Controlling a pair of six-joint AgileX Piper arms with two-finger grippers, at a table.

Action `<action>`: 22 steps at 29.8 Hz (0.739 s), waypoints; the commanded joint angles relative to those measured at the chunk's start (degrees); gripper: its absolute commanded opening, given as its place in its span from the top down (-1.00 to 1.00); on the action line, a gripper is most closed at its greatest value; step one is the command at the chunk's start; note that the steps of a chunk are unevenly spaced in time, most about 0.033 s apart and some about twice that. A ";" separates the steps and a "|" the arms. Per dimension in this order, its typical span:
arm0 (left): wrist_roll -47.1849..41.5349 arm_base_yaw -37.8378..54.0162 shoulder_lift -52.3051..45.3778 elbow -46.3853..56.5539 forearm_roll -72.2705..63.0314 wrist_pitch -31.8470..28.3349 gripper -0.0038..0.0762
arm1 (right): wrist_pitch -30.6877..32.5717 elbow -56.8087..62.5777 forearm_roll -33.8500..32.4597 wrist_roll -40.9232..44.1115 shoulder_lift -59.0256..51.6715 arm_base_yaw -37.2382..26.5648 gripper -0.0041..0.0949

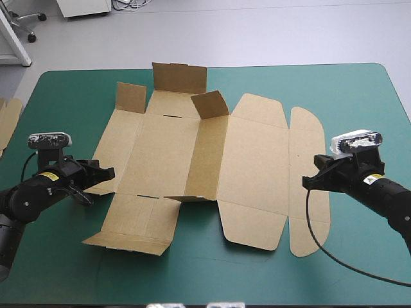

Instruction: Fold the box

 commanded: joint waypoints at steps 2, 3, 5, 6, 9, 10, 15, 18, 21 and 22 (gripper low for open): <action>0.08 -0.16 -0.52 -1.28 -1.89 -2.95 0.90 | -2.92 -2.18 1.02 -0.60 -0.83 -0.46 0.95; 0.08 -0.16 -0.52 -1.28 -1.89 -2.68 0.90 | -2.92 -2.18 1.02 -0.60 -0.83 -0.46 0.95; 0.08 -0.16 -0.52 -1.28 -1.89 -2.45 0.90 | -3.03 -2.18 1.02 -0.60 -0.83 -0.46 0.95; 0.08 -0.16 -0.52 -1.28 -1.89 -2.19 0.90 | -3.03 -2.18 1.12 -0.60 -0.83 -0.46 0.95; 0.08 -0.16 -0.52 -1.28 -1.89 -2.09 0.90 | -3.28 -2.18 1.28 -0.60 -0.83 -0.46 0.95; 0.08 -0.16 -0.52 -1.28 -1.89 -2.09 0.90 | -3.28 -2.18 1.28 -0.60 -0.83 -0.46 0.95; 0.22 -0.16 -0.52 -1.28 -1.89 -2.19 0.90 | -3.28 -2.18 1.49 -0.39 -0.83 -0.46 0.95; 0.99 -0.16 -0.52 -1.28 -1.89 -2.19 0.90 | -3.28 -2.18 1.49 -0.23 -0.83 -0.46 0.95; 0.99 -0.16 -0.52 -1.28 -1.78 -2.19 0.90 | -3.39 -2.18 1.76 -0.23 -0.83 -0.46 0.95; 0.99 -0.16 -0.52 -1.28 -1.61 -2.46 0.90 | -3.50 -2.18 1.76 -0.23 -0.83 -0.46 0.95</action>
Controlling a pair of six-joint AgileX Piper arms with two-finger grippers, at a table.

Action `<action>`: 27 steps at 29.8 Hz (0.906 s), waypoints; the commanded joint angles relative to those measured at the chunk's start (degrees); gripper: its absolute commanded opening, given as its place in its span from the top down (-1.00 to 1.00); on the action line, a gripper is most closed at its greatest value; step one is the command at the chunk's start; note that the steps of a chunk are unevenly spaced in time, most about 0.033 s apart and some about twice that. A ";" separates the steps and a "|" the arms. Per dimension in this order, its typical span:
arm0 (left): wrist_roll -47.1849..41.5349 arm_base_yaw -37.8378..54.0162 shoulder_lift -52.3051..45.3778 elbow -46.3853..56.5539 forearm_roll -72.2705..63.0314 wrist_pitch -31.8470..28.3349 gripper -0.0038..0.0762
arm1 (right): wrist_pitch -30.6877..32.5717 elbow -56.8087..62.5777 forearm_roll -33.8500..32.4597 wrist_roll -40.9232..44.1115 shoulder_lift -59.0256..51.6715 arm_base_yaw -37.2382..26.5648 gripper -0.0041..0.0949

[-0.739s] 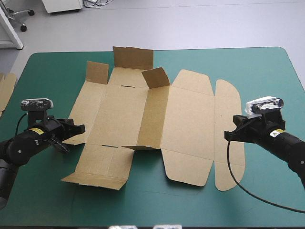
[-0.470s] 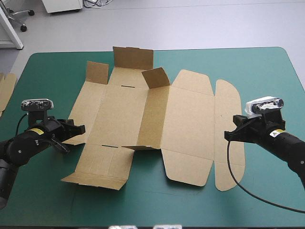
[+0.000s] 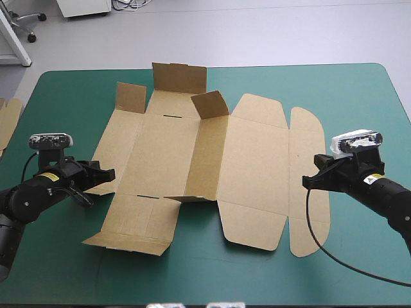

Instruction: Fold the box

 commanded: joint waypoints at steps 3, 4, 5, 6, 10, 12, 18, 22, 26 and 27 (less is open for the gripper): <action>0.15 -0.16 0.05 -1.28 -0.04 -4.61 0.90 | -3.75 -2.18 1.82 0.00 -0.71 -0.46 0.95; 0.15 -0.16 0.32 -1.40 -0.04 -5.41 0.90 | -3.88 -2.18 1.96 0.00 -0.71 -0.46 0.95; 0.15 -0.16 0.88 -1.78 -0.04 -5.93 0.90 | -3.88 -2.18 1.96 0.00 -0.71 -0.46 0.95; 0.15 -0.16 1.52 -2.35 -0.04 -6.29 0.90 | -3.88 -2.18 1.96 0.00 -0.71 -0.46 0.95; 0.15 -0.16 5.18 -5.89 -0.50 -6.29 0.90 | -3.88 -2.18 1.96 0.00 -0.71 -0.46 0.95; 0.15 0.74 7.25 -8.23 -0.72 -6.29 0.90 | -3.88 -2.18 1.96 0.39 -0.71 -0.46 0.95; 4.46 11.98 13.66 -17.20 -14.16 -0.80 0.90 | -3.77 -2.08 1.96 0.40 -0.71 -0.46 0.95; 15.66 21.54 18.38 -19.22 -29.67 6.07 0.90 | -3.54 -2.08 1.96 0.64 -0.71 -0.46 0.95; 22.81 28.11 23.59 -19.49 -38.19 15.16 0.90 | -3.28 -2.08 1.96 0.64 -0.71 -0.46 0.95; 23.87 29.22 24.89 -19.49 -39.73 17.32 0.90 | -3.28 -2.08 1.96 0.75 -0.71 -0.46 0.95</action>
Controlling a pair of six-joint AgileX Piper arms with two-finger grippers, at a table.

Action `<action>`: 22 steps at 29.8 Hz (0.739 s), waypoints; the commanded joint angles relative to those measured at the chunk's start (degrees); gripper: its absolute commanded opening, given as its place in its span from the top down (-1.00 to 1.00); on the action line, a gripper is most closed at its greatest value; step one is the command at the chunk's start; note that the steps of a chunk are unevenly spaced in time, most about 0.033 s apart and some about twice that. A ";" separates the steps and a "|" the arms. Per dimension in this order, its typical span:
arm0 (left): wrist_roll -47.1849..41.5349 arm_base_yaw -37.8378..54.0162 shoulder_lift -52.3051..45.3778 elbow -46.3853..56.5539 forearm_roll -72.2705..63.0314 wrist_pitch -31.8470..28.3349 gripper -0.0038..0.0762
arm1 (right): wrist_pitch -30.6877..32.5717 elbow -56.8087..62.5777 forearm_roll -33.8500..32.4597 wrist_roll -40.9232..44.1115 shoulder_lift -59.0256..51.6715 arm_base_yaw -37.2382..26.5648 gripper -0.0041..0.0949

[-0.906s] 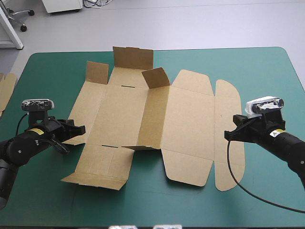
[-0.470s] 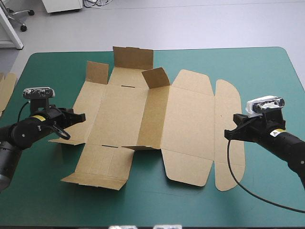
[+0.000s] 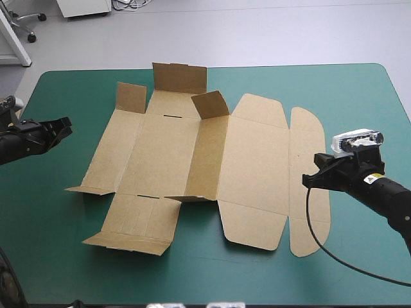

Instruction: Fold the box

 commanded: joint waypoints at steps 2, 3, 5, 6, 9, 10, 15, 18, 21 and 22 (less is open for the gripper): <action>7.52 5.62 3.85 -1.97 -12.50 8.89 0.90 | -2.26 -1.97 1.53 0.19 -0.71 -0.46 0.95; 8.99 6.86 4.87 -1.97 -13.94 10.53 0.90 | -2.05 -1.97 1.53 0.19 -0.71 -0.46 0.95; 11.69 9.12 7.45 -2.06 -16.30 15.12 0.90 | -1.59 -1.97 1.53 0.19 -0.71 -0.46 0.95; 12.33 9.91 8.56 -2.38 -16.46 16.65 0.90 | -1.46 -1.97 1.53 0.19 -0.71 -0.46 0.95; 12.71 12.04 13.30 -5.51 -15.31 22.42 0.90 | -1.38 -1.97 1.53 0.19 -0.71 -0.46 0.95; 12.32 12.40 14.80 -7.02 -14.86 23.22 0.90 | -1.21 -1.97 1.53 0.19 -0.71 -0.46 0.95; 7.93 12.75 18.85 -13.40 -8.45 23.22 0.90 | 0.13 -1.97 1.34 0.19 -0.71 -0.46 0.95; 8.06 12.26 20.99 -14.02 -7.73 23.22 0.90 | 0.13 -1.97 1.10 0.19 -0.71 -0.46 0.95; 8.48 11.40 23.71 -14.02 -7.20 23.22 0.90 | 0.13 -1.97 0.75 0.19 -0.71 -0.46 0.95; 8.79 11.11 24.52 -14.02 -7.30 23.22 0.90 | 0.13 -1.97 0.49 0.47 -0.71 -0.46 0.95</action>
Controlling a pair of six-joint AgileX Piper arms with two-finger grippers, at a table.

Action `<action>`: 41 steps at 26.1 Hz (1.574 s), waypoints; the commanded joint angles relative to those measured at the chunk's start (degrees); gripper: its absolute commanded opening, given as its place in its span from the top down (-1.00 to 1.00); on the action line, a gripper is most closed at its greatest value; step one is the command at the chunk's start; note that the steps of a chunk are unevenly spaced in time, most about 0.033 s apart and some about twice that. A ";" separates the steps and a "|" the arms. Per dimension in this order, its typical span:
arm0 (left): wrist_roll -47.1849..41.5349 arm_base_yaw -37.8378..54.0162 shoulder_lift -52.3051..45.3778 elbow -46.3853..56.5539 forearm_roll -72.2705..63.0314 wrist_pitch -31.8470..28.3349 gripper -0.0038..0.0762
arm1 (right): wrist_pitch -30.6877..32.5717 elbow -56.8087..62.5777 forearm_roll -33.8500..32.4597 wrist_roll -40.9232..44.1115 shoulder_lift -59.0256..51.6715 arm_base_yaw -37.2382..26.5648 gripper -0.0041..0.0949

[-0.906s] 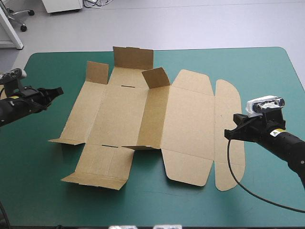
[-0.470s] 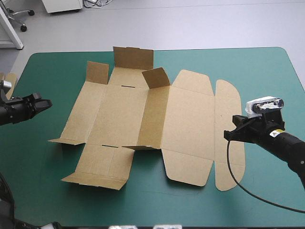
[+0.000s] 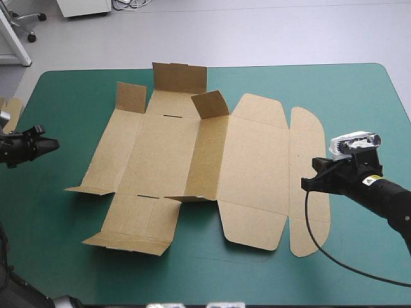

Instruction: Fold the box

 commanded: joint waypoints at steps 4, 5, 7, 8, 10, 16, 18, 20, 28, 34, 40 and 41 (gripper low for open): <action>0.85 -2.05 1.30 -1.70 -2.97 5.64 0.84 | -2.38 -1.97 0.40 0.81 -0.71 -0.46 0.95; 0.97 -2.49 1.41 -1.70 -3.11 5.64 0.79 | -2.26 -1.97 0.40 0.81 -0.71 -0.46 0.95; 0.97 -2.97 1.55 -1.70 -3.34 5.64 0.63 | -2.26 -1.97 0.40 0.81 -0.71 -0.46 0.95; 0.97 -3.21 1.55 -1.70 -3.34 5.64 0.56 | -2.26 -1.97 0.40 0.94 -0.71 -0.46 0.95; 0.73 -3.90 1.55 -1.70 -3.34 5.64 0.36 | -2.26 -1.97 0.40 0.96 -0.71 -0.46 0.95; -0.07 -4.99 1.83 -1.70 -2.04 5.64 -0.18 | -2.26 -1.97 0.40 0.96 -0.71 -0.46 0.95; -0.57 -5.12 2.39 -1.70 -1.69 5.64 -0.25 | -2.26 -1.97 0.40 0.96 -0.71 -0.46 0.95; -0.81 -5.97 3.69 -1.70 -0.39 5.64 -0.25 | -2.19 -1.97 0.40 0.96 -0.71 -0.46 0.95; -0.81 -9.18 7.14 -1.70 3.13 5.75 -0.25 | -1.55 -1.97 0.40 0.96 -0.71 -0.46 0.95; 0.08 -10.40 7.38 -1.70 4.05 5.75 -0.07 | -1.55 -1.97 0.40 0.96 -0.71 -0.46 0.95; 0.48 -13.13 7.98 -1.70 4.33 5.75 -0.05 | -1.55 -1.97 0.40 1.05 -0.71 -0.46 0.95; 0.48 -13.77 7.98 -1.70 4.33 5.75 -0.05 | -1.55 -1.97 0.40 1.05 -0.71 -0.46 0.95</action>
